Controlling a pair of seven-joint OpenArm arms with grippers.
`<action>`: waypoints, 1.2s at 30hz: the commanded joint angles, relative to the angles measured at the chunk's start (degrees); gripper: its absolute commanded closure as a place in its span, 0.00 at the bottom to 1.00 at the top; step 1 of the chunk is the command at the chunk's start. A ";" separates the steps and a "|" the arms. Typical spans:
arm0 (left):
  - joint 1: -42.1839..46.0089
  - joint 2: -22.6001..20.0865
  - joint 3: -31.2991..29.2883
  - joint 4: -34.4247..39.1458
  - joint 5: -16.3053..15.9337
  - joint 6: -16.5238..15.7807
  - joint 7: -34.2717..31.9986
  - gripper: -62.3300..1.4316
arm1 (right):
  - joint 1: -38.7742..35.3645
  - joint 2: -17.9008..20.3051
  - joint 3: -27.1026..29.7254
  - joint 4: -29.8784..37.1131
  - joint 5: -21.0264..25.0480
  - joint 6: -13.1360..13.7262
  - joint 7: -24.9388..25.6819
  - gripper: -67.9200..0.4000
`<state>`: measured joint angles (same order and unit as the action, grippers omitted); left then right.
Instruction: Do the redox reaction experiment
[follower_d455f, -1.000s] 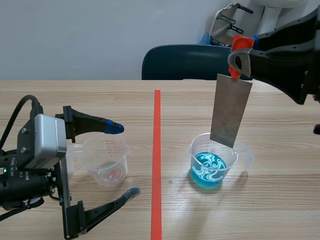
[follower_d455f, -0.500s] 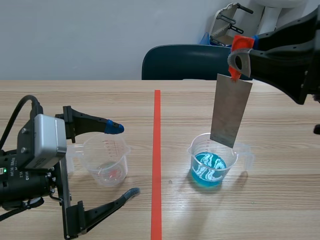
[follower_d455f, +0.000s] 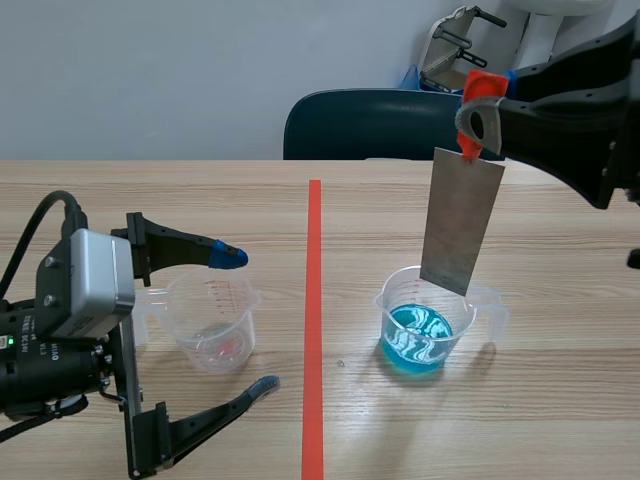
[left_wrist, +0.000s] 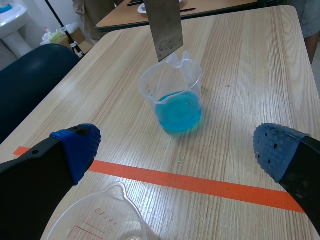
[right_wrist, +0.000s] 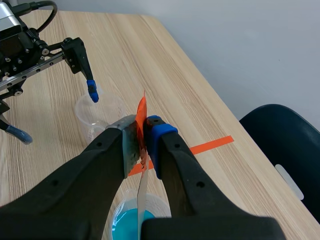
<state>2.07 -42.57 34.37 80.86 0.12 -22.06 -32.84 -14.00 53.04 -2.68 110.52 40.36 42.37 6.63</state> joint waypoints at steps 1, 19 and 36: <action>-0.02 0.00 0.20 0.96 -0.79 0.11 -0.61 0.00 | 0.81 0.57 -0.79 0.83 0.28 0.35 1.68 0.98; -0.02 0.00 0.20 0.96 -0.79 0.11 -0.61 0.00 | 4.20 -4.09 -8.48 -5.90 -7.85 0.35 7.15 0.98; -0.02 0.00 0.20 0.96 -0.76 0.11 -0.59 0.00 | 9.51 -9.20 -16.48 -17.51 -18.99 0.35 13.86 0.98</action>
<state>2.07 -42.57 34.37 80.84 0.14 -22.06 -32.82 -5.67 43.44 -19.29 92.31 20.75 42.24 19.09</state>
